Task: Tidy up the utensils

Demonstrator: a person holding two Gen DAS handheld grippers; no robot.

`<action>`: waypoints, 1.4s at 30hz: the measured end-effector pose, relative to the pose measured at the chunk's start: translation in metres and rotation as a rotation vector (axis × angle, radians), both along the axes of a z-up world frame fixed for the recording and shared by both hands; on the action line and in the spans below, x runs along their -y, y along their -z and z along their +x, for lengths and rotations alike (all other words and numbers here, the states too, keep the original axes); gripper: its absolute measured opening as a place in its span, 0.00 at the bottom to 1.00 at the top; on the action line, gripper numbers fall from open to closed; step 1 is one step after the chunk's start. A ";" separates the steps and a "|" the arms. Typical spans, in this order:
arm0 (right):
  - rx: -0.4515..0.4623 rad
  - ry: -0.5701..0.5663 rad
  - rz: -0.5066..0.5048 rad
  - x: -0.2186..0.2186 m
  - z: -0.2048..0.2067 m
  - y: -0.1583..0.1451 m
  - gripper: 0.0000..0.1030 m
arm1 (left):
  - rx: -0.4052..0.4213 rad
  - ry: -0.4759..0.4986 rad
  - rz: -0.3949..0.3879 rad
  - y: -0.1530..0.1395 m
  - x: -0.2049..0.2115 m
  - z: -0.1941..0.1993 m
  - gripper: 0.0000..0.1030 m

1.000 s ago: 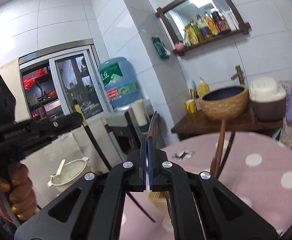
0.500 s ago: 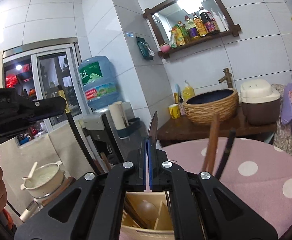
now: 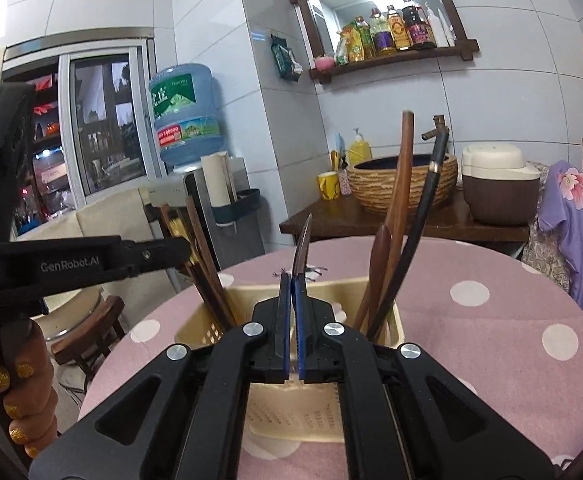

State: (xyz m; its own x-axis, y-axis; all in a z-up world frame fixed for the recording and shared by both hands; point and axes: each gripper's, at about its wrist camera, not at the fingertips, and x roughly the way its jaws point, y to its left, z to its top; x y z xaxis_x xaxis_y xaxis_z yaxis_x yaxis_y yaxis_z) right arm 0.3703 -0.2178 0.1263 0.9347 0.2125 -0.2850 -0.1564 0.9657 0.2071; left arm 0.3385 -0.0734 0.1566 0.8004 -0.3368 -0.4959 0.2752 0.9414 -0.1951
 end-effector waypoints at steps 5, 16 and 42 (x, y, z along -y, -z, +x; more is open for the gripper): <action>-0.032 0.012 0.013 0.005 -0.005 0.004 0.18 | -0.009 0.009 -0.010 0.000 -0.001 -0.004 0.09; 0.028 0.112 -0.023 0.018 -0.061 0.000 0.73 | 0.137 -0.036 0.050 0.001 -0.009 -0.053 0.72; 0.113 0.359 -0.220 -0.039 -0.328 0.112 0.94 | 0.271 -0.259 0.038 0.140 -0.070 -0.295 0.95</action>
